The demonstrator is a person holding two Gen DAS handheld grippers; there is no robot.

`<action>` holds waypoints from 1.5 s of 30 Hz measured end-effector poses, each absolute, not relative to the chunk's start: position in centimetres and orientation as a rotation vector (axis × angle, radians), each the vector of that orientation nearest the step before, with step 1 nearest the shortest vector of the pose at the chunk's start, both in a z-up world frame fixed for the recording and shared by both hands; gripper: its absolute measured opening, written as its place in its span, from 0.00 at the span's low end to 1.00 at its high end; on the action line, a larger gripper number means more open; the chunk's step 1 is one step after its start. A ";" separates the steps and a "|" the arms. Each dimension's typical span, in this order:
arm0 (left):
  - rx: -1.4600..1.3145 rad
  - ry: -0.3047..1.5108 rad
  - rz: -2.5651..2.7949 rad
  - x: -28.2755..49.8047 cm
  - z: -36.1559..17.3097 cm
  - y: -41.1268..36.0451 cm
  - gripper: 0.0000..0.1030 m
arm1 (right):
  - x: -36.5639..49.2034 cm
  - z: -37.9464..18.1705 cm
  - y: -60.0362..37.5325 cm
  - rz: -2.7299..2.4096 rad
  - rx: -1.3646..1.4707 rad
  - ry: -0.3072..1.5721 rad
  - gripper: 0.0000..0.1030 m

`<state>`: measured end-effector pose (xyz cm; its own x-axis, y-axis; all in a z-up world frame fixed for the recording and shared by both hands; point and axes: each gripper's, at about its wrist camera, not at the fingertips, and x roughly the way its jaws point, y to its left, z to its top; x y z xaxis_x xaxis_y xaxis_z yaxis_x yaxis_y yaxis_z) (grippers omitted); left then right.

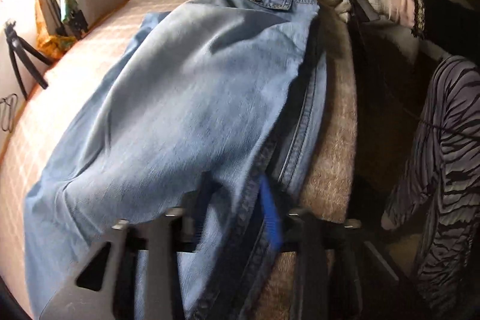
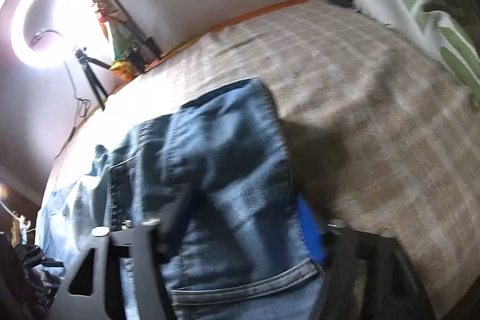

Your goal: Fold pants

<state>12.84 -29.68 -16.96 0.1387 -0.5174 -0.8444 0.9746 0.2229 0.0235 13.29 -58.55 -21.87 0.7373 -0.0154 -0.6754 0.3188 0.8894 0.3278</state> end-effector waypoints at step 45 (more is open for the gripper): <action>0.553 0.862 -1.260 14.5 -15.4 -27.2 0.05 | 9.3 -22.1 -33.2 0.336 -0.460 0.981 0.39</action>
<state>14.53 -27.16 -15.44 0.0690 -0.5845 -0.8085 0.9652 0.2439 -0.0940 9.34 -33.23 -22.11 0.5179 0.0660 -0.8529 -0.4705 0.8546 -0.2196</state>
